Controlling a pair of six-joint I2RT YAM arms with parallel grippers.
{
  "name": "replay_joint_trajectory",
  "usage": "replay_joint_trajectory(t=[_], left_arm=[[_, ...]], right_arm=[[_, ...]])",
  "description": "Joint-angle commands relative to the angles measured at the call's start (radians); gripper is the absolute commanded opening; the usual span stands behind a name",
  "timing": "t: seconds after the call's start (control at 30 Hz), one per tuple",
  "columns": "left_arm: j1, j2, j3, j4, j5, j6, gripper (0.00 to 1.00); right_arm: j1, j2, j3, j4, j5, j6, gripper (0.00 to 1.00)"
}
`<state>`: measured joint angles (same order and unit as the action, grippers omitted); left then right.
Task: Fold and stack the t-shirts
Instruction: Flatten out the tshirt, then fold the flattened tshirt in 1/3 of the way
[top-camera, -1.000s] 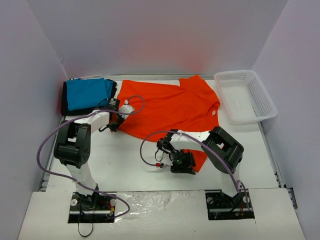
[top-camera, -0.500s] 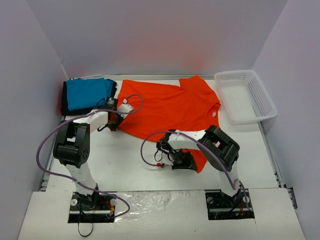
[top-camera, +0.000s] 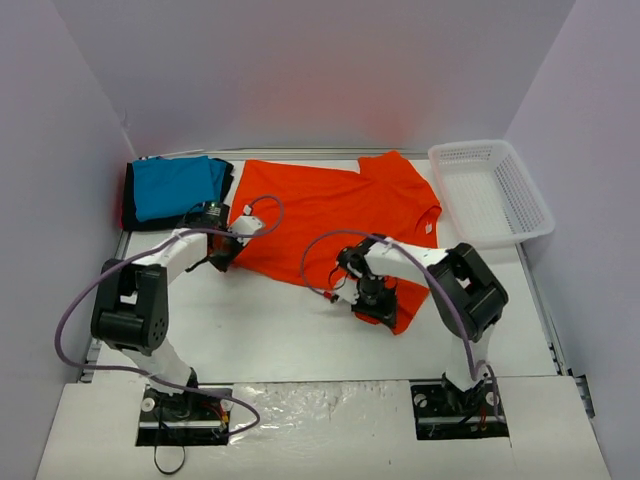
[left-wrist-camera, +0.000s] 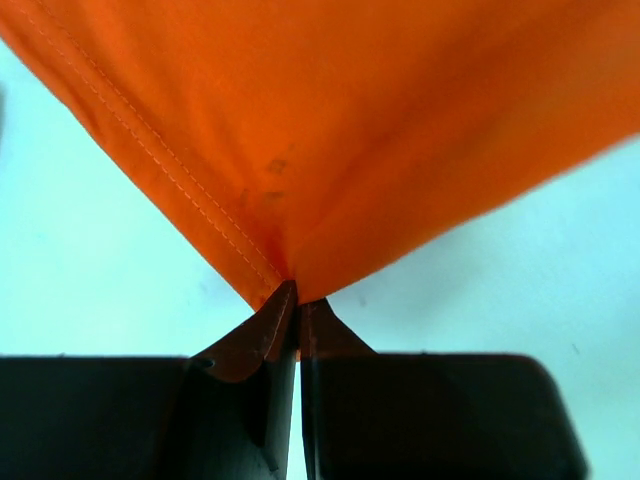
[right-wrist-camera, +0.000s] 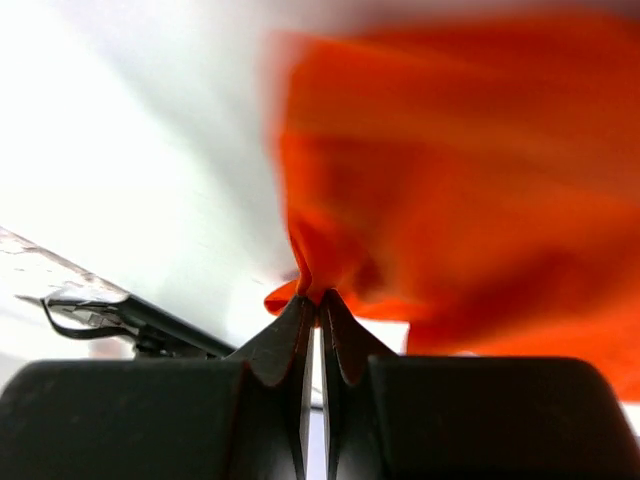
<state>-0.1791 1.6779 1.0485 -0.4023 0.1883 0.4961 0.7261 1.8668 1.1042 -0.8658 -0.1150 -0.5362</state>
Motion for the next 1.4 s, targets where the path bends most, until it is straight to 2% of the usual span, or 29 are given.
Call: replay_joint_trajectory(t=[0.0, 0.07, 0.23, 0.43, 0.63, 0.83, 0.93, 1.03, 1.37], left_arm=[[0.003, -0.156, -0.022, -0.102, 0.057, 0.064, 0.03], [0.003, -0.229, -0.042, -0.139, 0.057, 0.078, 0.02], [-0.003, -0.363, -0.116, -0.200, 0.048, 0.125, 0.02], [-0.003, -0.434, -0.186, -0.222, 0.042, 0.157, 0.03], [-0.003, -0.457, -0.248, -0.205, 0.049, 0.150, 0.02], [-0.005, -0.547, -0.320, -0.144, 0.015, 0.105, 0.02], [-0.003, -0.606, -0.355, -0.073, -0.053, 0.072, 0.02], [-0.002, -0.623, -0.357, -0.061, -0.047, 0.078, 0.02], [0.000, -0.483, -0.236, -0.058, -0.044, 0.039, 0.02]], right_arm=[[-0.103, -0.112, -0.013, -0.032, -0.054, -0.039, 0.00], [-0.149, -0.145, -0.029, -0.050, -0.078, -0.051, 0.00], [-0.166, -0.211, -0.055, -0.107, -0.121, -0.059, 0.00], [-0.191, -0.334, -0.058, -0.165, -0.152, -0.070, 0.00], [-0.274, -0.408, -0.020, -0.251, -0.164, -0.108, 0.00], [-0.306, -0.468, 0.029, -0.233, -0.138, -0.104, 0.00], [-0.338, -0.446, 0.078, -0.208, -0.103, -0.093, 0.00], [-0.373, -0.391, 0.158, -0.191, -0.095, -0.107, 0.00], [-0.429, -0.126, 0.448, -0.171, -0.060, -0.111, 0.00]])
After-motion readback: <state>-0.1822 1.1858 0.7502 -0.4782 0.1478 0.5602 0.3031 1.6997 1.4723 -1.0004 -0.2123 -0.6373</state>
